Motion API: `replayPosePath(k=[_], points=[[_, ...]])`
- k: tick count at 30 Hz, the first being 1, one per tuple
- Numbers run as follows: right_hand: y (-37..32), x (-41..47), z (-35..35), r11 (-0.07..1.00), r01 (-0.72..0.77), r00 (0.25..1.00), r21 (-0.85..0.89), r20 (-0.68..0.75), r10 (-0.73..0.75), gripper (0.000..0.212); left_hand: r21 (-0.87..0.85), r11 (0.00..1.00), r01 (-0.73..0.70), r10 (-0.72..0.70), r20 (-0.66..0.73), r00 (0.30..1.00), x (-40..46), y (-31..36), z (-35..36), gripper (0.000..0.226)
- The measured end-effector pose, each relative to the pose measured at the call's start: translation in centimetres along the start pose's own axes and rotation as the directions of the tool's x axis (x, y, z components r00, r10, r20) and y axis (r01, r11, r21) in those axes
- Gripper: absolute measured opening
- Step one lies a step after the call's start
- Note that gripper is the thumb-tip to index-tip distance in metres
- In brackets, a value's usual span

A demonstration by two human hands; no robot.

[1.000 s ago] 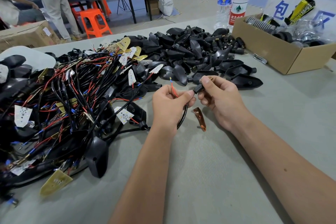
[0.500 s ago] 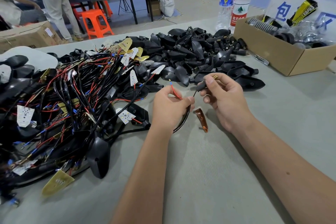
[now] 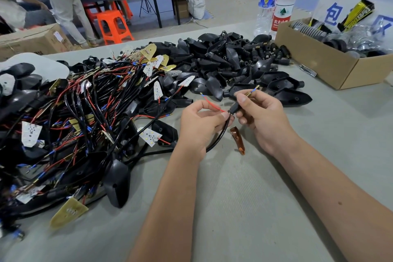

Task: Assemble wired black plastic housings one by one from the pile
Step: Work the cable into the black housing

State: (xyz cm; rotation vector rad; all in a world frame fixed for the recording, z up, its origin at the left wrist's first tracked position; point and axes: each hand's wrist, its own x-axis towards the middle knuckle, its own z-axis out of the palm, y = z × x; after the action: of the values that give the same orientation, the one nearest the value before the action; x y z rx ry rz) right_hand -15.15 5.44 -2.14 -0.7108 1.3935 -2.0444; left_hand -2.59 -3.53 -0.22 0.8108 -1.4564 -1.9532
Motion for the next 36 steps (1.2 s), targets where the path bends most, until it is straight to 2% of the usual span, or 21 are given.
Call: replayPosePath(k=[7,11,13,17,19,22,24,27,29,36], points=[[-0.5,-0.6,0.7,0.993,-0.086,0.988,0.082,0.136,0.074,0.007,0.055,0.998,-0.044,0.047,-0.065,0.997,0.3,-0.2,0.1,0.021],[-0.7,-0.8,0.8,0.986,-0.099,0.987,0.137,0.141,0.080,0.007,0.052,0.998,-0.041,0.046,-0.092,0.995,0.4,-0.2,0.2,0.015],[-0.7,-0.8,0.9,0.985,-0.107,0.986,0.134,0.138,0.088,0.006,0.026,0.998,-0.060,0.063,-0.117,0.991,0.4,-0.1,0.4,0.006],[-0.4,-0.9,1.1,0.985,-0.121,0.984,0.125,0.143,0.103,0.006,-0.097,0.989,-0.114,0.105,-0.097,0.990,0.5,0.2,0.3,0.004],[-0.4,-0.9,1.1,0.984,-0.115,0.983,0.137,0.156,0.093,0.006,-0.107,0.983,-0.148,0.138,-0.093,0.986,0.4,0.3,0.3,0.001],[-0.5,-1.0,1.2,0.982,-0.108,0.985,0.153,0.151,0.085,0.006,-0.026,0.980,-0.195,0.189,-0.150,0.970,0.4,0.1,0.2,0.002],[-0.6,-1.0,1.2,0.977,-0.108,0.989,0.182,0.120,0.087,0.008,0.110,0.974,-0.198,0.215,-0.165,0.963,0.5,0.1,-0.2,0.005],[-0.6,-0.8,1.1,0.959,-0.121,0.992,0.255,0.050,0.112,0.011,0.362,0.913,-0.187,0.248,-0.130,0.960,0.7,0.1,-0.8,0.015],[-0.6,-0.6,1.1,0.939,-0.134,0.990,0.316,0.013,0.137,0.014,0.460,0.868,-0.189,0.246,-0.068,0.967,0.6,0.1,-0.7,0.020],[-0.2,-0.2,0.8,0.916,-0.123,0.983,0.381,-0.078,0.165,0.018,0.468,0.863,-0.191,0.181,0.068,0.981,0.4,0.0,-0.5,0.015]])
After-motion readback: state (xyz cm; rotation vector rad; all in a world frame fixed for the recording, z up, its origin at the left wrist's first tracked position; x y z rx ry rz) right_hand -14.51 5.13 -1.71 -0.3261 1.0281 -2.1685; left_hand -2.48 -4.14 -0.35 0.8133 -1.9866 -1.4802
